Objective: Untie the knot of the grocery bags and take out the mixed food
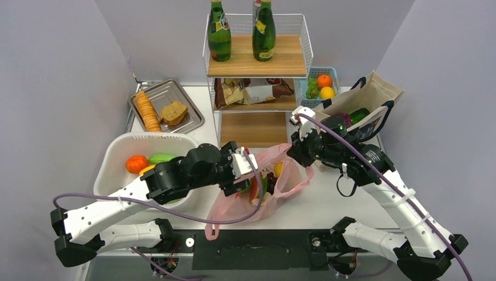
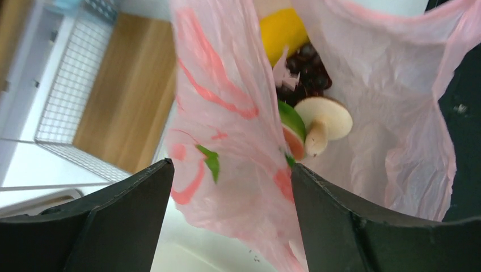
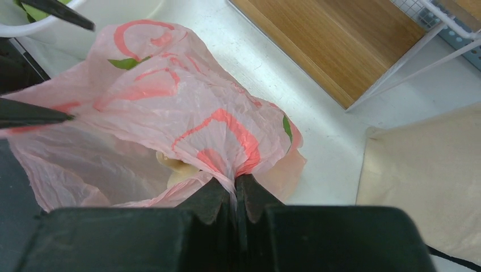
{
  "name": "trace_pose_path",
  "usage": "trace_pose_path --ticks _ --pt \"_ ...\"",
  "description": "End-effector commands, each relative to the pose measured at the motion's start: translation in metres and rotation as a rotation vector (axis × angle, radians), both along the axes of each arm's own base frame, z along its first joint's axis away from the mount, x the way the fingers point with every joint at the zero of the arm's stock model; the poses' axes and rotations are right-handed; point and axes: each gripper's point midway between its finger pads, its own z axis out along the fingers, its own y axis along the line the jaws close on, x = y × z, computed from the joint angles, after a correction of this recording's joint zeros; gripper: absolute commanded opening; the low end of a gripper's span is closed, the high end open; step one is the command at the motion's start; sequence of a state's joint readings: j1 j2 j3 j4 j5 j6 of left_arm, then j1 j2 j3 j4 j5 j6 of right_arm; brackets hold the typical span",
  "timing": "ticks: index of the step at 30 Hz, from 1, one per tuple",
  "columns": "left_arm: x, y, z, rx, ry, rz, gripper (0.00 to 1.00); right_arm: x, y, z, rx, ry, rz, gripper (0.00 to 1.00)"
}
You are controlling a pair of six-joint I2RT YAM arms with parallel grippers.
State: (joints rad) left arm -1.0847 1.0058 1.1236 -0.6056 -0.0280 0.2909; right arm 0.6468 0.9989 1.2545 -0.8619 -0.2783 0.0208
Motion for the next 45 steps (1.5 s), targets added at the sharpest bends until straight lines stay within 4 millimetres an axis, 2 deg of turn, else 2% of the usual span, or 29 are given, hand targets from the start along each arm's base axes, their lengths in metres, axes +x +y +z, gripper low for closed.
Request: trace_pose_path --ticks 1,3,4,5,6,7,8,9,14,17,18,19,20,21,22,23,24,25,27,32,34,35,37,39,41,42,43,44,45 --pt "0.015 0.004 -0.007 -0.014 -0.029 0.119 0.74 0.015 0.005 0.043 0.08 -0.107 -0.023 0.0" --pt "0.02 0.009 -0.011 0.005 -0.053 0.137 0.65 0.016 0.005 0.052 0.083 -0.127 -0.021 0.0" --pt "0.024 0.011 -0.011 0.008 -0.057 0.149 0.48 0.015 0.004 0.058 0.084 -0.137 -0.018 0.0" --pt "0.024 0.009 -0.005 -0.011 -0.047 0.132 0.4 0.014 0.003 0.06 0.084 -0.139 -0.016 0.0" --pt "0.032 0.013 0.0 -0.03 -0.027 0.156 0.23 0.012 0.002 0.065 0.085 -0.143 -0.016 0.0" --pt "0.027 0.007 0.013 -0.083 0.006 0.106 0.16 0.009 0.001 0.066 0.087 -0.142 -0.012 0.0" --pt "0.035 0.013 0.023 -0.13 0.029 0.129 0.04 0.007 -0.002 0.067 0.071 -0.151 0.001 0.0" --pt "0.026 0.006 0.035 -0.183 0.057 0.056 0.01 0.003 -0.004 0.07 0.072 -0.162 0.01 0.0" --pt "0.019 0.019 0.087 -0.349 -0.026 -0.013 0.0 -0.008 -0.014 0.086 0.071 -0.236 0.039 0.0" --pt "0.015 0.025 0.09 -0.367 -0.015 -0.035 0.0 -0.011 -0.014 0.075 0.057 -0.217 0.05 0.0" --pt "0.013 0.024 0.087 -0.357 -0.003 -0.045 0.0 -0.012 -0.013 0.062 0.04 -0.192 0.056 0.0" --pt "0.006 0.019 0.086 -0.354 0.017 -0.083 0.11 -0.013 -0.014 0.047 0.021 -0.165 0.052 0.0" --pt "0.004 0.015 0.083 -0.343 0.04 -0.084 0.26 -0.012 -0.012 0.042 0.017 -0.164 0.053 0.0" --pt "-0.007 0.005 0.081 -0.334 0.058 -0.119 0.52 -0.012 -0.012 0.032 0.009 -0.144 0.048 0.0" --pt "-0.002 -0.001 0.073 -0.297 0.052 -0.078 0.61 -0.011 -0.011 0.03 0.01 -0.143 0.041 0.0" --pt "-0.019 -0.016 0.065 -0.267 0.053 -0.133 0.68 -0.009 -0.01 0.024 0.006 -0.126 0.035 0.0" --pt "-0.018 -0.02 0.06 -0.253 0.032 -0.11 0.7 -0.007 -0.01 0.023 0.003 -0.124 0.025 0.0" --pt "-0.03 -0.03 0.056 -0.247 0.031 -0.151 0.71 -0.005 -0.008 0.021 0.002 -0.111 0.015 0.0" --pt "-0.035 -0.046 0.056 -0.277 0.017 -0.161 0.73 0.002 -0.006 0.019 0.003 -0.101 -0.006 0.0" --pt "-0.034 -0.069 0.045 -0.274 0.016 -0.166 0.75 0.016 -0.003 0.01 0.017 -0.056 -0.06 0.0" --pt "-0.028 -0.075 0.031 -0.228 -0.002 -0.117 0.76 0.018 0.0 0.007 0.022 -0.04 -0.063 0.0" --pt "-0.021 -0.078 0.016 -0.181 0.002 -0.077 0.76 0.019 0.001 0.008 0.027 -0.037 -0.064 0.0" --pt "0.0 -0.071 -0.01 -0.085 -0.018 0.064 0.77 0.019 0.002 0.008 0.03 -0.032 -0.064 0.0" --pt "0.029 -0.049 -0.029 0.013 -0.057 0.25 0.77 0.017 -0.002 0.009 0.021 -0.044 -0.067 0.0" --pt "0.041 -0.034 -0.04 0.04 -0.016 0.32 0.76 0.012 -0.01 0.008 0.003 -0.056 -0.064 0.0" --pt "0.051 -0.025 -0.04 0.026 0.015 0.357 0.63 0.009 -0.014 0.01 0.001 -0.066 -0.063 0.0" --pt "0.051 -0.024 -0.035 -0.003 0.051 0.34 0.51 0.006 -0.018 0.008 -0.013 -0.065 -0.06 0.0" --pt "0.065 -0.013 -0.03 -0.036 0.074 0.378 0.25 0.005 -0.021 0.012 -0.02 -0.085 -0.049 0.0" --pt "0.057 -0.02 -0.015 -0.105 0.117 0.297 0.14 0.003 -0.023 0.012 -0.028 -0.086 -0.044 0.0"
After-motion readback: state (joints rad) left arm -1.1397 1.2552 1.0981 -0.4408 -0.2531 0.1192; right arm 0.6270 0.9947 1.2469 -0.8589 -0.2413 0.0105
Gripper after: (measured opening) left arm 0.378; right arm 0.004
